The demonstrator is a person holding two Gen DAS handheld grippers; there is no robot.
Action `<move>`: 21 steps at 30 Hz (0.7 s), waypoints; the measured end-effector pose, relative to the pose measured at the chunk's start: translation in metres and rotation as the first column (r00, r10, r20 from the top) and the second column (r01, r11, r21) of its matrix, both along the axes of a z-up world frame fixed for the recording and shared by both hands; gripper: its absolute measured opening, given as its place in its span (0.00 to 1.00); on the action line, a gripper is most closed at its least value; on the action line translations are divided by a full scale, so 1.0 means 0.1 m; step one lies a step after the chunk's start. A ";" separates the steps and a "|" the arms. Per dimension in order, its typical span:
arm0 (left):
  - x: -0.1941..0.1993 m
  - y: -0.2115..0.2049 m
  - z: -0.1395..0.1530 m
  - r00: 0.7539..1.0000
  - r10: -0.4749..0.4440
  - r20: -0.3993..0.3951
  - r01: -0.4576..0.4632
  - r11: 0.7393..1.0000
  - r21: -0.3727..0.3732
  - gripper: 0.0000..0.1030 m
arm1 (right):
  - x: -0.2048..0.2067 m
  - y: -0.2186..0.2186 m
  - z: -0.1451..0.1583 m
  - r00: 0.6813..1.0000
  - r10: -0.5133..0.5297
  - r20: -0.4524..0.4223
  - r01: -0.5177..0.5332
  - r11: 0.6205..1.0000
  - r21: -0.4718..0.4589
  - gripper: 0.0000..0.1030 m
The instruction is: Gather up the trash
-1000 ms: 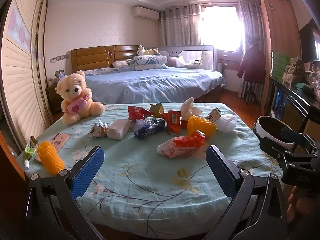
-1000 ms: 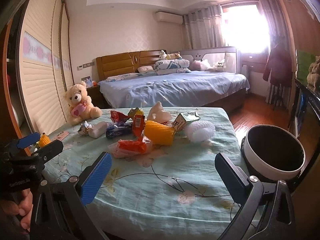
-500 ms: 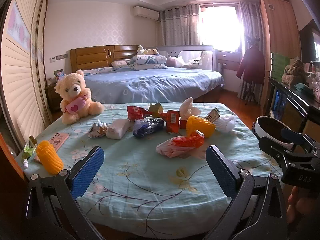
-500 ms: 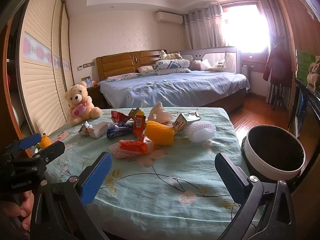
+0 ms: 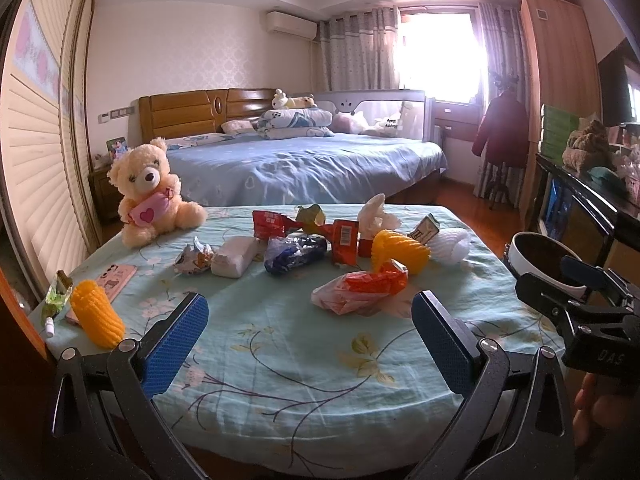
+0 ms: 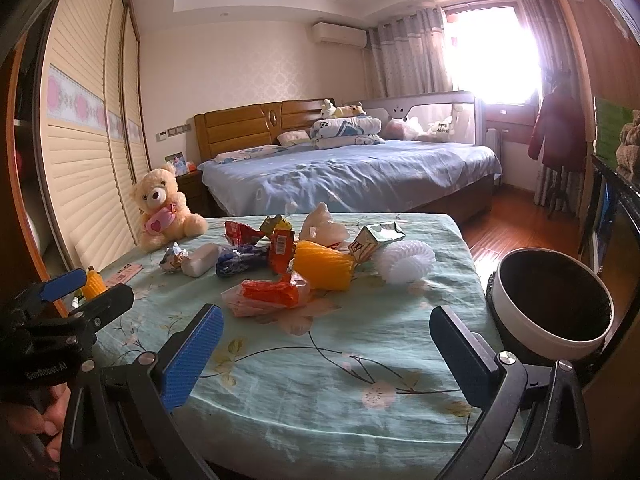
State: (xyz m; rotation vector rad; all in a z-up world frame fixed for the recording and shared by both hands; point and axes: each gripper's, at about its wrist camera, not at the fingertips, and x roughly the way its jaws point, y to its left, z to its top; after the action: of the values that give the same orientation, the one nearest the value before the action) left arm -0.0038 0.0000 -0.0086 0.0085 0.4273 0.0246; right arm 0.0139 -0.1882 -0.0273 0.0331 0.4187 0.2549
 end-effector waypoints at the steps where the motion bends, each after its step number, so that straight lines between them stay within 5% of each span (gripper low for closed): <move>1: 0.00 0.00 0.00 1.000 0.000 0.000 0.000 1.000 -0.001 1.00 | 0.00 0.00 0.00 1.000 -0.001 0.000 0.001 1.000 0.000 1.00; 21: 0.02 -0.01 -0.04 1.000 -0.007 -0.008 0.007 1.000 -0.007 1.00 | 0.03 0.02 -0.02 1.000 0.006 -0.013 -0.006 1.000 0.008 1.00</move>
State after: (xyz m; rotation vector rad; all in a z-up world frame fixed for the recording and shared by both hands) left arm -0.0016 -0.0006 -0.0127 0.0033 0.4350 0.0165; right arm 0.0169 -0.1863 -0.0292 0.0410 0.4309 0.2625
